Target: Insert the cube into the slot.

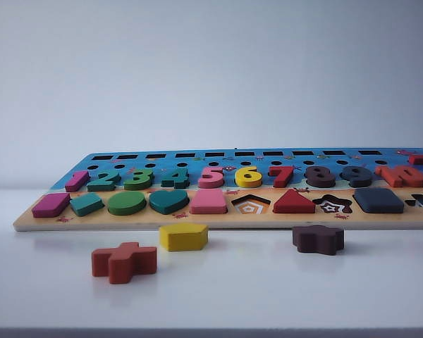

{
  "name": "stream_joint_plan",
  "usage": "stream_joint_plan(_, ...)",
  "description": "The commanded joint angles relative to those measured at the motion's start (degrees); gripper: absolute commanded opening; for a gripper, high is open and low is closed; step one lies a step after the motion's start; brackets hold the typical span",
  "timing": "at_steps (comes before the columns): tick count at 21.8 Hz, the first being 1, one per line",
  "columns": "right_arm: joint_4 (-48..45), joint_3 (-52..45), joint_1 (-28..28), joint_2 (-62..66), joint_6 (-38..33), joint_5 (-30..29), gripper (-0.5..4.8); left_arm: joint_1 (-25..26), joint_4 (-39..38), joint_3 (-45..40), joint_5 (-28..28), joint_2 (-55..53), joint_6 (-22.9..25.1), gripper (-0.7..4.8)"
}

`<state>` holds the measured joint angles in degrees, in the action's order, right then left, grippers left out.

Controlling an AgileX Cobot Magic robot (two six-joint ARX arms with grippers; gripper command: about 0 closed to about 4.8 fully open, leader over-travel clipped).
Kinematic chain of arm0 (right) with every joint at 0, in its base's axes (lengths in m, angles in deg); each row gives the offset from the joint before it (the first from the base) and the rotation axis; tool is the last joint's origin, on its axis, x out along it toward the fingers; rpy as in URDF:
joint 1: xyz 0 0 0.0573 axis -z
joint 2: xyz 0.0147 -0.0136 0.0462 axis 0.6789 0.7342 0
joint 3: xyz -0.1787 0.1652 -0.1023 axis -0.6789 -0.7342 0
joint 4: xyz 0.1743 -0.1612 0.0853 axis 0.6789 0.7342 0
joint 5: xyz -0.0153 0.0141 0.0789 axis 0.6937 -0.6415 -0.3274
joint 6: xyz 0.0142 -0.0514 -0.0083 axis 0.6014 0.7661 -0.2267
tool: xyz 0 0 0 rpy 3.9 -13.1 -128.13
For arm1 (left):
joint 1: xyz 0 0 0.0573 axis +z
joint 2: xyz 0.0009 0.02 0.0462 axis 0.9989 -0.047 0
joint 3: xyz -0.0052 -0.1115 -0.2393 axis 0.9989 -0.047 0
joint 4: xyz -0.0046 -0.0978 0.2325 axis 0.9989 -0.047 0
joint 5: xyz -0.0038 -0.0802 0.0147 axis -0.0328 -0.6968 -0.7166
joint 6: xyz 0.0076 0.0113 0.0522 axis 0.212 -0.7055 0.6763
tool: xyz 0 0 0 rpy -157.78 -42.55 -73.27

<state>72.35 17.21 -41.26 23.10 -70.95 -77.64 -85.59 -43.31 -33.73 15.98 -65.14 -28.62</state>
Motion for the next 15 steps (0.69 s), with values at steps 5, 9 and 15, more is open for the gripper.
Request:
stream_joint_plan(5, -0.6, 0.0, 0.0, -0.2, 0.0, 0.0, -0.04, -0.1, 1.2, 0.0, 3.2, 0.0, -6.1, 0.1)
stream_joint_plan(9, -0.6, 0.0, 0.0, -0.2, 0.0, 0.0, -0.04, -0.1, 1.1, 0.0, 3.2, 0.0, -6.0, 0.1)
stream_joint_plan(15, -0.6, 0.0, 0.0, -0.2, 0.0, 0.0, -0.04, -0.1, 1.1, 0.0, 3.2, 0.0, -6.0, 0.1)
